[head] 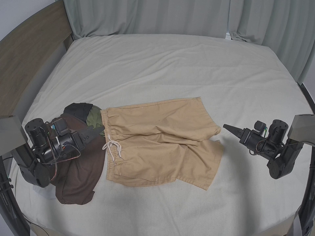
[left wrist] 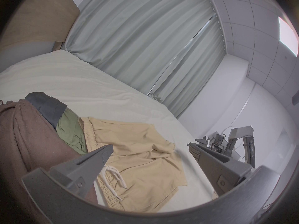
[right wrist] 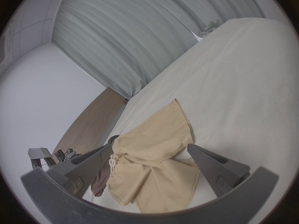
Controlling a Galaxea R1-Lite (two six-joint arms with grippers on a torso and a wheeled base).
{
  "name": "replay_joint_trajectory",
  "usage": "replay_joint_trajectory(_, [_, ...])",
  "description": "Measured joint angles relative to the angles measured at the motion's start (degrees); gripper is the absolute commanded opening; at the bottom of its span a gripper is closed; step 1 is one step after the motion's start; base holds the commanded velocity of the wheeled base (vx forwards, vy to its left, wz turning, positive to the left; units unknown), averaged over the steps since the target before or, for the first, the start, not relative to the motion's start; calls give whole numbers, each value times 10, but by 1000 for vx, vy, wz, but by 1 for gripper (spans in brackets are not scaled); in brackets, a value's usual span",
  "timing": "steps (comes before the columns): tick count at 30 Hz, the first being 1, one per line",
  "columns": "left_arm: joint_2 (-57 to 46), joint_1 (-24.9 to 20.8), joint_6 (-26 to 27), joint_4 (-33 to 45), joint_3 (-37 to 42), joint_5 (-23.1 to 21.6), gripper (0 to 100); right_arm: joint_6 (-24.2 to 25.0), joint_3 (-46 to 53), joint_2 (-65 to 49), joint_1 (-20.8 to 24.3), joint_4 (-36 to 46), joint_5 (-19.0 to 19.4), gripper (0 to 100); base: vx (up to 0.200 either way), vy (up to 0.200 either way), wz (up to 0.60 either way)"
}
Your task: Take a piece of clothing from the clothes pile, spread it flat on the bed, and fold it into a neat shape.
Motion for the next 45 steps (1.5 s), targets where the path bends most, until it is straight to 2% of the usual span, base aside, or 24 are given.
replay_joint_trajectory(27, [35,-19,10,-1,4,7,100,0,-32,127,6,-1,-2,100,0,0,0])
replay_joint_trajectory(36, [39,-18,11,-1,3,7,100,6,-60,149,41,-4,-36,100,0,0,0])
replay_joint_trajectory(40, [41,-17,12,-2,2,7,100,17,-69,151,46,-3,-36,100,0,0,0])
replay_joint_trajectory(45, [46,-18,23,-2,2,6,100,57,-82,143,49,-2,-40,100,0,0,0])
